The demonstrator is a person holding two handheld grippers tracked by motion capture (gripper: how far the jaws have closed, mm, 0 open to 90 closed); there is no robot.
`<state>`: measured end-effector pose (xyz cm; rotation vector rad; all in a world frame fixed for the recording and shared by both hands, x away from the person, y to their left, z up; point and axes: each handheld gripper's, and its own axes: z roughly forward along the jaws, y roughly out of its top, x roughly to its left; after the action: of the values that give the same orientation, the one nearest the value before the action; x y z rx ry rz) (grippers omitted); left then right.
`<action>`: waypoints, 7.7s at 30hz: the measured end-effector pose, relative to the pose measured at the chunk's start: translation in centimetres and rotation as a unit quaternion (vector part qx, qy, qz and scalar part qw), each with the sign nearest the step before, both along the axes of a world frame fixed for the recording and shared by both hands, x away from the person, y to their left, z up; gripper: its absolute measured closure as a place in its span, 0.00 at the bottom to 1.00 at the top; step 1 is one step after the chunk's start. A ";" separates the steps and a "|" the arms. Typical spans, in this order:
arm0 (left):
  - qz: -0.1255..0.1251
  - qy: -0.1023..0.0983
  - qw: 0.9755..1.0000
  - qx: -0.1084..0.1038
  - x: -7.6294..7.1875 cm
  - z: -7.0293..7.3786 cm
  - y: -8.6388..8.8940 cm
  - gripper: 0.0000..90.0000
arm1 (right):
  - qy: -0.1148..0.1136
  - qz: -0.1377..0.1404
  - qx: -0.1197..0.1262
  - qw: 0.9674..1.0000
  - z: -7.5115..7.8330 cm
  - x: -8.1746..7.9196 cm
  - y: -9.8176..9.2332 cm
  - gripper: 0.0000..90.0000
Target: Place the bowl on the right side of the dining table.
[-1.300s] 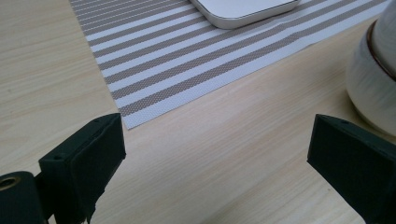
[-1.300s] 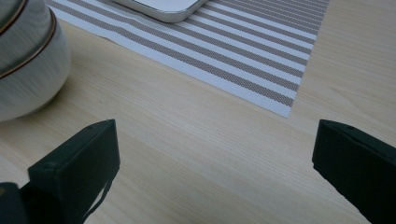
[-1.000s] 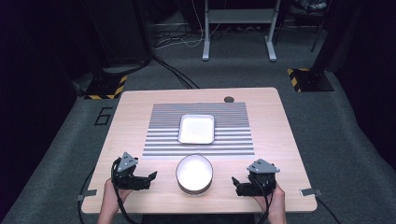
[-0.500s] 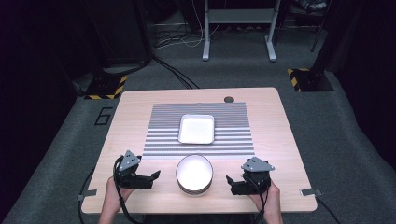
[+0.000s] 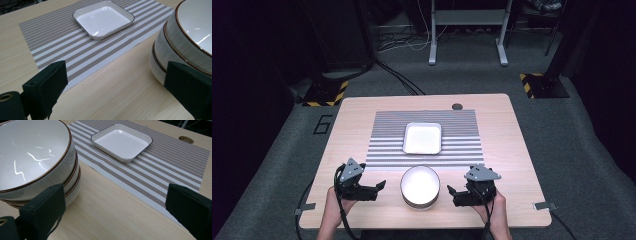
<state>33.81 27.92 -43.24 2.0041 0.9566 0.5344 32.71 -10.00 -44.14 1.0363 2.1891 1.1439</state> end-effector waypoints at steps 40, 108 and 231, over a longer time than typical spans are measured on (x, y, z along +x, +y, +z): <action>-0.067 -0.006 0.998 -0.006 0.1 2.2 -4.6 0.06 | -0.011 0.062 0.001 0.998 1.6 0.2 4.3 0.05; -0.064 -0.013 0.997 0.039 0.1 -2.2 -9.8 0.56 | 0.058 0.070 0.003 0.996 -2.7 2.0 7.1 0.59; -0.034 -0.151 0.987 0.052 -0.1 2.7 -9.5 0.92 | -0.141 0.024 -0.042 0.989 3.7 1.1 8.5 0.92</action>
<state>33.69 18.39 -40.53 1.9672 0.6853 0.8373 33.85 -1.53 -40.46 0.7405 2.0281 1.1327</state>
